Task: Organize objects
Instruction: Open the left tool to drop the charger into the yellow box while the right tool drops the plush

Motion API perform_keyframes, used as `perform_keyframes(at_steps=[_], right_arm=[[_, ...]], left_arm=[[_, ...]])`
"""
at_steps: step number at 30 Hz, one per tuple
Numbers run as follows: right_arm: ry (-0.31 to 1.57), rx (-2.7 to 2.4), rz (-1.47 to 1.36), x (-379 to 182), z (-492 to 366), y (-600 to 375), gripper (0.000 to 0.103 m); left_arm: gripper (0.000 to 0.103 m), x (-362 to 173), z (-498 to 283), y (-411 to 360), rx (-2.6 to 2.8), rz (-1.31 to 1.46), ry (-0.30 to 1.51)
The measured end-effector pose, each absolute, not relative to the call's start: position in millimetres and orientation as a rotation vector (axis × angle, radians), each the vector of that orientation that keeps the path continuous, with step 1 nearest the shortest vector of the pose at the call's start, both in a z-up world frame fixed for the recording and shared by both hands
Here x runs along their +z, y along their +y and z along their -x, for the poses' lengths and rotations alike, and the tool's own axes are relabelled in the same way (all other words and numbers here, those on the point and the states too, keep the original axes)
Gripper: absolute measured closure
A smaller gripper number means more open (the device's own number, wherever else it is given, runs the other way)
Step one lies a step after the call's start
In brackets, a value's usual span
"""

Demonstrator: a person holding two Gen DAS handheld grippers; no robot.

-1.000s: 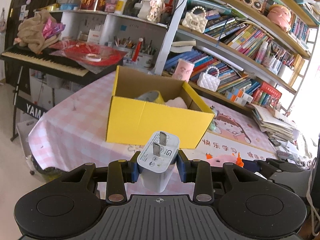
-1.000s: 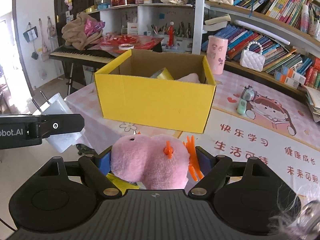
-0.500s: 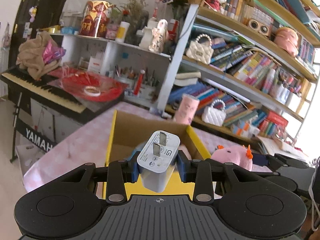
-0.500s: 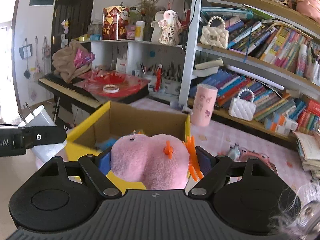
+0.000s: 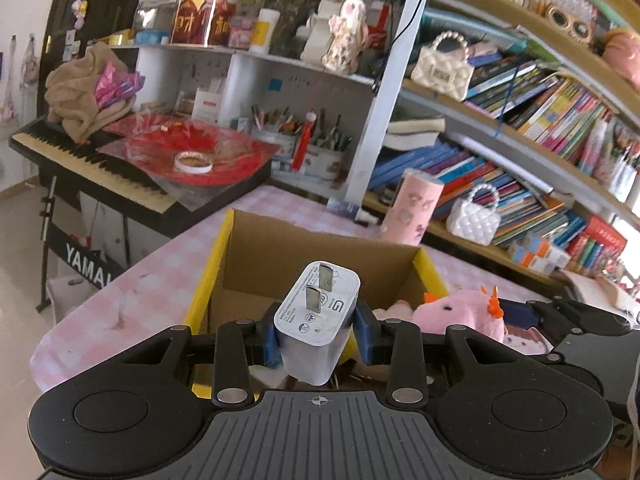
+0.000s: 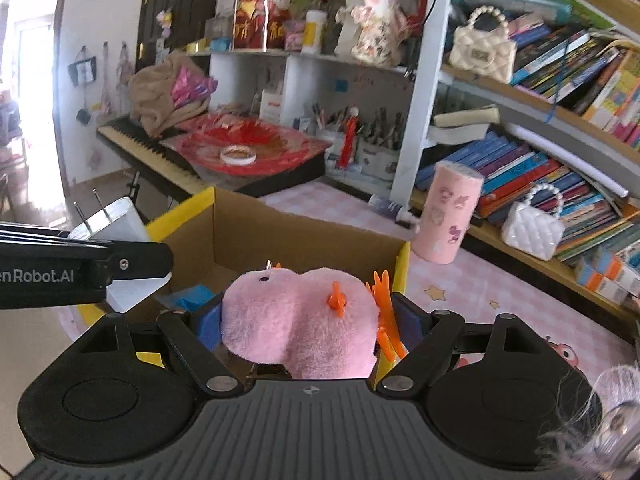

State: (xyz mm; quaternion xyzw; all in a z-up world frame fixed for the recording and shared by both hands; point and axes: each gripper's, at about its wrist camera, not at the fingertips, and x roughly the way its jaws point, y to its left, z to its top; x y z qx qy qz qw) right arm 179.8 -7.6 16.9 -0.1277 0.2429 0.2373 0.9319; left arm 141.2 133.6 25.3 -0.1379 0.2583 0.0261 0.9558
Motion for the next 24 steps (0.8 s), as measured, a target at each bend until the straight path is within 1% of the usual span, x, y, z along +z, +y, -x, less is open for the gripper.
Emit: perform_keyframes(at_steps=[12,15,20,24], right_arm=[[0.675,0.62,0.284,-15,-228,0,0.021],[0.667,0.644,0.327,-17,-226,3,0.021],[0.712,0.712,0.3,-19,-233,2,0.02],[0.701,0.722,0.302,-20,-232,2,0.018]], left_arm=[[0.068,4,-174,128,0.113,0.259,0.629],[0.068,-2,-179,128,0.12,0.262,0.655],[0.068,-12,-184,126,0.125,0.254,0.688],[0.068,-13,-184,125,0.127,0.26,0.686]])
